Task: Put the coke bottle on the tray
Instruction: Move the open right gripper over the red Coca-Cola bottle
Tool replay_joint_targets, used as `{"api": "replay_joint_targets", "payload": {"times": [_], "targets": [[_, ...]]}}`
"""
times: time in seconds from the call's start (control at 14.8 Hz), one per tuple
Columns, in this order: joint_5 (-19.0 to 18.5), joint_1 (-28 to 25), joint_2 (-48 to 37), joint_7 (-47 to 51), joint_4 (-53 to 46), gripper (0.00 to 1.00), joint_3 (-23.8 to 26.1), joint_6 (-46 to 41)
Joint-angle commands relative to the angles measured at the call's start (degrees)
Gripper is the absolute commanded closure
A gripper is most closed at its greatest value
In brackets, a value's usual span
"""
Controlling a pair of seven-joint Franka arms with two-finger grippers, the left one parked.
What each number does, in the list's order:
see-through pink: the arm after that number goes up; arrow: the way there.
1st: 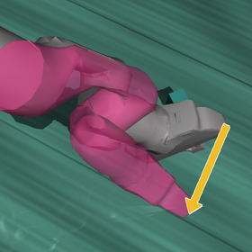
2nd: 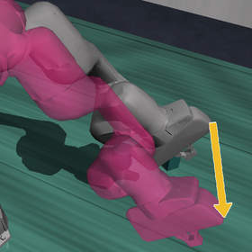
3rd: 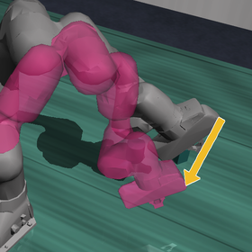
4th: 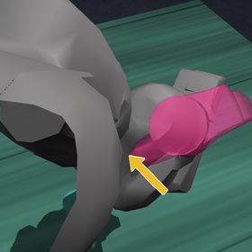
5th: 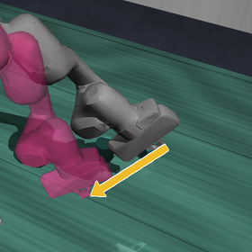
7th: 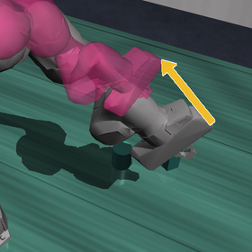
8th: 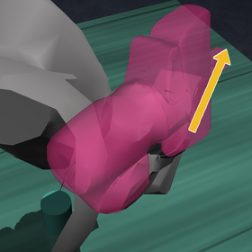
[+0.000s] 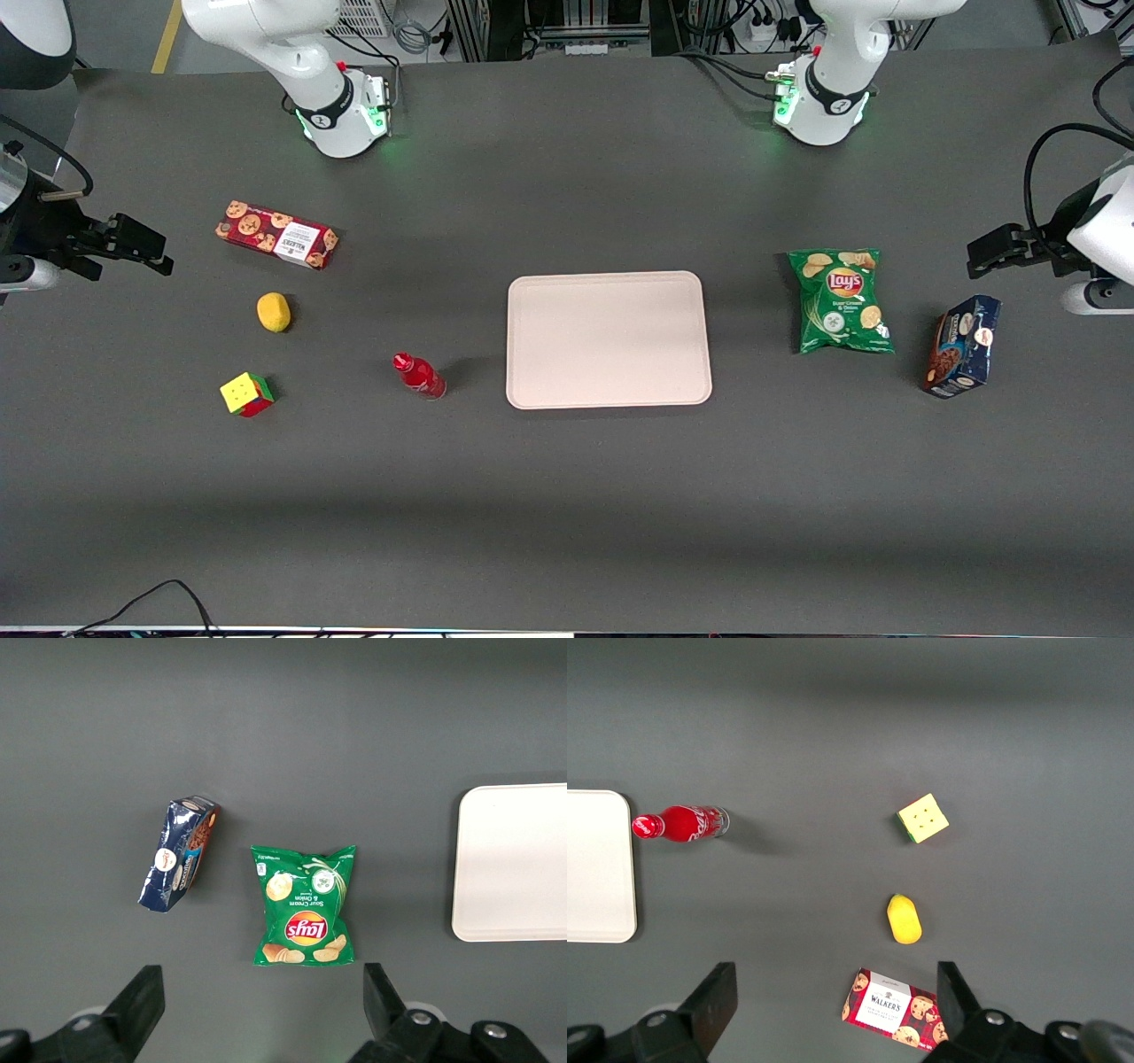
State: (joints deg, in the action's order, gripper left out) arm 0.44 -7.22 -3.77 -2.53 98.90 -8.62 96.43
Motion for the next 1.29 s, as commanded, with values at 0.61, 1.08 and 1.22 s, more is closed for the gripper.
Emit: {"api": "replay_joint_targets", "payload": {"times": [0.61, 1.08, 1.22], "targets": [[-0.18, -0.95, 2.36, 7.69, -2.04, 0.00, 7.99, -1.42], [0.26, -1.39, 9.73, 23.09, -2.31, 0.00, 20.39, 5.42], [0.26, -1.48, 12.81, 23.35, -2.22, 0.00, 22.15, 8.67]]}}
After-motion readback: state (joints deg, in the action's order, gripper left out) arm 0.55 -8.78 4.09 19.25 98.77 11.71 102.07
